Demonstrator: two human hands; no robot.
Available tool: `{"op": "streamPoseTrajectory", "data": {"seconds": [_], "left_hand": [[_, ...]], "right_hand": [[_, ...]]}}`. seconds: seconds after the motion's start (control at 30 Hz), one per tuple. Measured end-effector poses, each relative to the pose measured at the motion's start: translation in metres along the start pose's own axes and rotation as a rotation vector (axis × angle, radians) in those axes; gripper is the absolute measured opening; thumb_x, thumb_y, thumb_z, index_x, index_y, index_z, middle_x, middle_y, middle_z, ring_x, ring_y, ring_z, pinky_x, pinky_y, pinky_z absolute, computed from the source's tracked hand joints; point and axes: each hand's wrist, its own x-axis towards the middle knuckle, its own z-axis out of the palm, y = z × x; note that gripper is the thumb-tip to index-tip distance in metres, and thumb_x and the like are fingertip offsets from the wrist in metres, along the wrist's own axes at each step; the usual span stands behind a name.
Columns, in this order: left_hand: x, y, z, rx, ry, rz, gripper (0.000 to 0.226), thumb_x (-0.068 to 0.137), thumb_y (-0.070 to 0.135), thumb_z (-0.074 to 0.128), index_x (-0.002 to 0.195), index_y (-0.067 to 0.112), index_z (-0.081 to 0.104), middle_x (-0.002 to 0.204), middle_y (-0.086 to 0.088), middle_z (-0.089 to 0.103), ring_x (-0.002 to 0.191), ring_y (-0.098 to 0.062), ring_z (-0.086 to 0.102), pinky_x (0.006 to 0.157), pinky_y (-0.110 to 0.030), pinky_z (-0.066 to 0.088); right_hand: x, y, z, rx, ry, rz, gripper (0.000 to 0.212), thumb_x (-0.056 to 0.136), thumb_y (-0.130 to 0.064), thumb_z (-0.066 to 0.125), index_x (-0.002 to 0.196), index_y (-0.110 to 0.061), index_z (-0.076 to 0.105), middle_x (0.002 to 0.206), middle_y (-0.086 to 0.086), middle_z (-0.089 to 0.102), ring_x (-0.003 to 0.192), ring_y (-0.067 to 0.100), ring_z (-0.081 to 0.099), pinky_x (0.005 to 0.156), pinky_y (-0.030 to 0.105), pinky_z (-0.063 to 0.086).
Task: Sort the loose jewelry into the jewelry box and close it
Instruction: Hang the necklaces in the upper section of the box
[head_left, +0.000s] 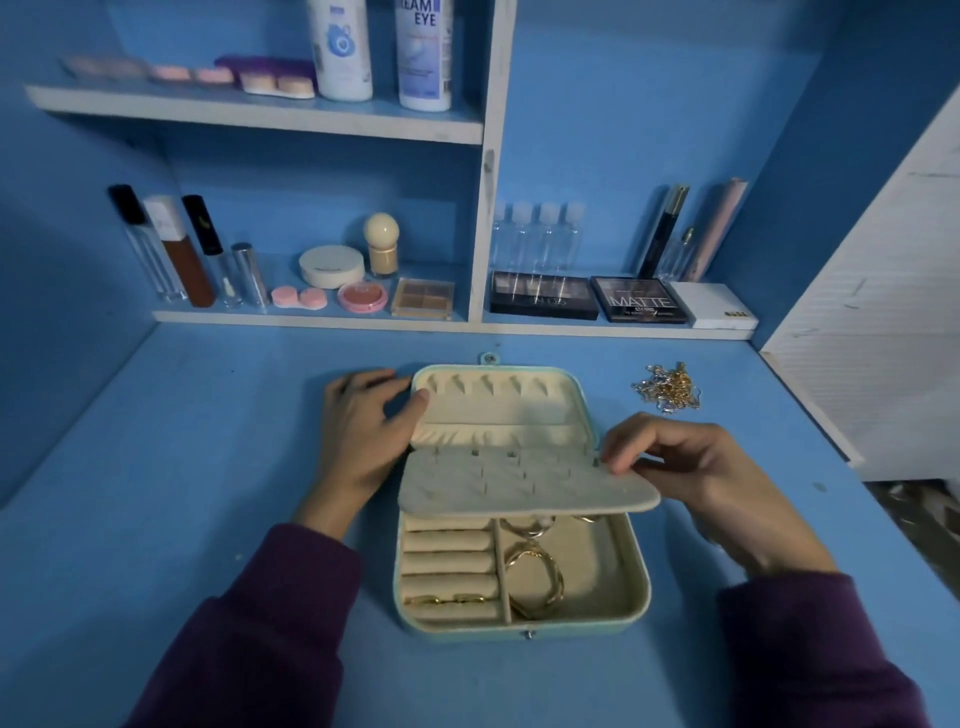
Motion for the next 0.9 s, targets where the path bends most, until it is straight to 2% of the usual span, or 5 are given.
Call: {"op": "streamPoseTrajectory", "data": {"seconds": [0.27, 0.4, 0.53, 0.77, 0.9], "left_hand": [[-0.004, 0.001, -0.003, -0.132, 0.002, 0.06, 0.034, 0.091, 0.037, 0.06, 0.122, 0.026, 0.063, 0.126, -0.001, 0.058, 0.127, -0.02, 0.039, 0.105, -0.024, 0.023], [-0.009, 0.014, -0.008, -0.457, -0.006, 0.053, 0.027, 0.093, 0.023, 0.06, 0.107, 0.045, 0.058, 0.092, 0.031, 0.065, 0.094, 0.014, 0.058, 0.084, -0.009, 0.044], [-0.01, 0.021, -0.007, -0.753, -0.022, -0.04, 0.032, 0.092, 0.01, 0.058, 0.117, 0.03, 0.061, 0.095, 0.013, 0.068, 0.084, 0.009, 0.062, 0.077, -0.011, 0.048], [-0.009, 0.026, -0.01, -0.899, -0.016, -0.15, 0.038, 0.088, 0.005, 0.06, 0.123, 0.021, 0.06, 0.098, 0.003, 0.069, 0.091, -0.002, 0.063, 0.082, -0.015, 0.049], [-0.009, 0.028, -0.011, -0.906, -0.018, -0.151, 0.037, 0.088, 0.004, 0.06, 0.119, 0.025, 0.06, 0.094, 0.007, 0.068, 0.081, 0.007, 0.064, 0.075, -0.009, 0.049]], "right_hand": [[-0.001, -0.006, 0.001, -0.09, -0.039, 0.064, 0.03, 0.074, 0.014, 0.057, 0.07, -0.011, 0.072, 0.085, 0.009, 0.067, 0.088, 0.031, 0.06, 0.08, 0.034, 0.046], [-0.003, -0.019, 0.002, -0.147, 0.085, 0.054, 0.023, 0.069, -0.001, 0.054, 0.075, -0.012, 0.073, 0.081, 0.008, 0.07, 0.083, 0.025, 0.06, 0.075, 0.025, 0.045], [-0.002, -0.05, -0.017, -0.201, 0.221, 0.023, 0.027, 0.08, 0.013, 0.057, 0.076, -0.009, 0.072, 0.074, 0.008, 0.069, 0.068, 0.009, 0.055, 0.058, 0.018, 0.04], [0.048, -0.038, -0.083, -0.902, 0.254, 0.22, 0.016, 0.082, -0.008, 0.067, 0.079, -0.023, 0.071, 0.075, -0.005, 0.068, 0.069, 0.003, 0.058, 0.058, 0.007, 0.039], [0.07, -0.003, -0.1, -1.076, 0.164, 0.394, 0.007, 0.083, -0.022, 0.068, 0.087, -0.017, 0.072, 0.086, -0.001, 0.067, 0.085, 0.017, 0.059, 0.069, 0.021, 0.041]]}}
